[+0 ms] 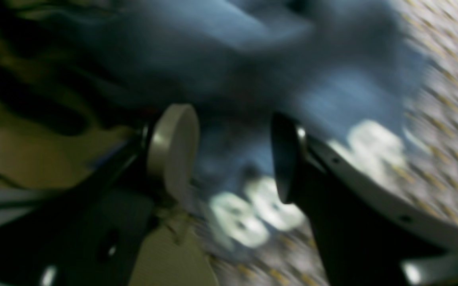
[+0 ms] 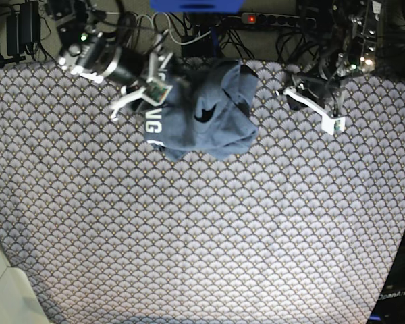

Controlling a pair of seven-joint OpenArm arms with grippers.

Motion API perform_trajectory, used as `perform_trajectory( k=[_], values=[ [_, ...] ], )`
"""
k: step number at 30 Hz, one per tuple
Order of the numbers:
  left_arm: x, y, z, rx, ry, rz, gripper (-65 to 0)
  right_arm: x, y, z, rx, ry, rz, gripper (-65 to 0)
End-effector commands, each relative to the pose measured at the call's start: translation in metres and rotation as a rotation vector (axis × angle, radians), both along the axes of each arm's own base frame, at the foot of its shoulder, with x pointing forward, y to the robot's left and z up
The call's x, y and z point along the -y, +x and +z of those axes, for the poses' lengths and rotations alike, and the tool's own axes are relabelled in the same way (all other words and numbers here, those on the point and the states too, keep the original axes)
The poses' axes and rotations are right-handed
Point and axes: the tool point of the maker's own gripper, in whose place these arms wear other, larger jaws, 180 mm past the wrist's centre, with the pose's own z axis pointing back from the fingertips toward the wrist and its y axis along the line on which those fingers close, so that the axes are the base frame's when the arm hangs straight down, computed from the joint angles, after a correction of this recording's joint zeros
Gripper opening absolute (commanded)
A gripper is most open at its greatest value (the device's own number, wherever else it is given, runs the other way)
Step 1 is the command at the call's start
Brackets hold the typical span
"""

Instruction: Fold the T-shirt properly

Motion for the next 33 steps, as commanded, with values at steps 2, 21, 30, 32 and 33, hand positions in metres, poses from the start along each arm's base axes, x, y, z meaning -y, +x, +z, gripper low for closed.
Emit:
perform_trajectory(
  k=[2, 21, 30, 32, 33],
  values=[
    [-0.003, 0.003, 0.006, 0.02, 0.009, -0.007, -64.7, 0.006, 0.018, 0.018, 0.066, 0.032, -0.028, -31.4],
    [-0.057, -0.023, -0.006, -0.063, 0.164, -0.054, -64.8, -0.072, 0.055, 0.048, 0.283, -0.046, 0.053, -31.3],
    [-0.06, -0.028, -0.014, -0.088, 0.163, -0.041, -64.8, -0.101, 0.04, 0.021, 0.232, -0.094, 0.121, -31.3],
    [-0.06, -0.029, -0.015, -0.089, 0.163, -0.041, -64.8, -0.102, 0.037, 0.012, 0.207, -0.101, 0.127, -31.3],
    [-0.06, -0.029, -0.015, -0.089, 0.163, -0.041, -64.8, -0.102, 0.036, 0.008, 0.198, -0.104, 0.129, -31.3]
  ],
)
